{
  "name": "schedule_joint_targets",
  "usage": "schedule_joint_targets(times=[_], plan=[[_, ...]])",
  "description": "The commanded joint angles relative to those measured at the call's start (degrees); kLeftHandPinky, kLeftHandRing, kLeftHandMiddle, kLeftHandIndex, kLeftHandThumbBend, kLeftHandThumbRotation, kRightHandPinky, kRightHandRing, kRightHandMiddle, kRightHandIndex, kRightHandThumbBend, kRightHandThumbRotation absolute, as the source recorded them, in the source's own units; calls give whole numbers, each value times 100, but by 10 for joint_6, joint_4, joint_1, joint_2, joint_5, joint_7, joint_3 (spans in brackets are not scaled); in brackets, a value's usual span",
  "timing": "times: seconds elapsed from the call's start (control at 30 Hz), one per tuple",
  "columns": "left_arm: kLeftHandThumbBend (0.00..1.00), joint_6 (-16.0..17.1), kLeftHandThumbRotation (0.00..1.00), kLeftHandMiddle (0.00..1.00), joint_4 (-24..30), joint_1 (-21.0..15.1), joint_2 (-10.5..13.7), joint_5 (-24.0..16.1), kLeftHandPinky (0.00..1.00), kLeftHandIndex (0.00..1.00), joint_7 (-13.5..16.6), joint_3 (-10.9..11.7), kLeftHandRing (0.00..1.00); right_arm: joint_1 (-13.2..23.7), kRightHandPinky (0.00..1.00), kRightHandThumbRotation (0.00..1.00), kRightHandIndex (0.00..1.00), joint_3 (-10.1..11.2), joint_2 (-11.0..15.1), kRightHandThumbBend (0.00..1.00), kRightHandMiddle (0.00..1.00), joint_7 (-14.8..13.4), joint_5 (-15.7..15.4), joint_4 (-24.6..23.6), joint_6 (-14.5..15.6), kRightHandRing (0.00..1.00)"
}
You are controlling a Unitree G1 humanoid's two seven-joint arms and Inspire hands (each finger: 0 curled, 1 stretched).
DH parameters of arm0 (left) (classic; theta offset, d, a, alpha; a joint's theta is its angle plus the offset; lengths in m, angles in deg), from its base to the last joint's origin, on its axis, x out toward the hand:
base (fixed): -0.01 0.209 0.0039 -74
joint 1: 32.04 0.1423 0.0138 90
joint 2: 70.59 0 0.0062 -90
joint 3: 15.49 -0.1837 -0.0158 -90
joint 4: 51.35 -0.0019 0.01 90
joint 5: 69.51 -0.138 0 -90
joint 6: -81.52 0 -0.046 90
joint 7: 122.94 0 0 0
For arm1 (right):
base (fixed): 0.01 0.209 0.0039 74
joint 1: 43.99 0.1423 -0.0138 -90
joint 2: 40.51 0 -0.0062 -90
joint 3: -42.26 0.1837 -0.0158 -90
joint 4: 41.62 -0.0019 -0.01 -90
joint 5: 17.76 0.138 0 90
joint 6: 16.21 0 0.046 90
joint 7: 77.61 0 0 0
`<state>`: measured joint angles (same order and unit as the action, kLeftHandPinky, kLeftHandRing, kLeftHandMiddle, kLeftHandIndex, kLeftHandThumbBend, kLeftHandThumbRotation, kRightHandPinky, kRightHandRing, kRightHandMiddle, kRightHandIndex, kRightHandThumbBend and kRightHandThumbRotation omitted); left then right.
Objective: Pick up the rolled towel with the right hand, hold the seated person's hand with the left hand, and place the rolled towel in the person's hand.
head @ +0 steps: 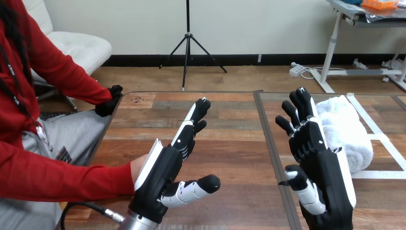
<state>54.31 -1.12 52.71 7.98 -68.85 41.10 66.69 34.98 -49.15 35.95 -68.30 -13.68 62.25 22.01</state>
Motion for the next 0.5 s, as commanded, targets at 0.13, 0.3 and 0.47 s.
schedule_joint_targets(times=[0.13, 0.3, 0.47], plan=[[100, 11, 76, 100, 10, -31, -5, 3, 96, 100, 2, 6, 100, 17, 91, 79, 100, 3, -4, 100, 100, -6, -4, -19, -14, 97], [100, 15, 77, 100, 2, -33, -7, 3, 95, 100, 1, 6, 100, 20, 91, 80, 100, 4, -2, 100, 100, -5, -2, -7, -22, 97], [100, 17, 77, 100, -4, -35, -7, -2, 94, 100, 3, 7, 100, 20, 91, 81, 100, 7, 0, 100, 100, -7, -8, -4, -26, 97]])
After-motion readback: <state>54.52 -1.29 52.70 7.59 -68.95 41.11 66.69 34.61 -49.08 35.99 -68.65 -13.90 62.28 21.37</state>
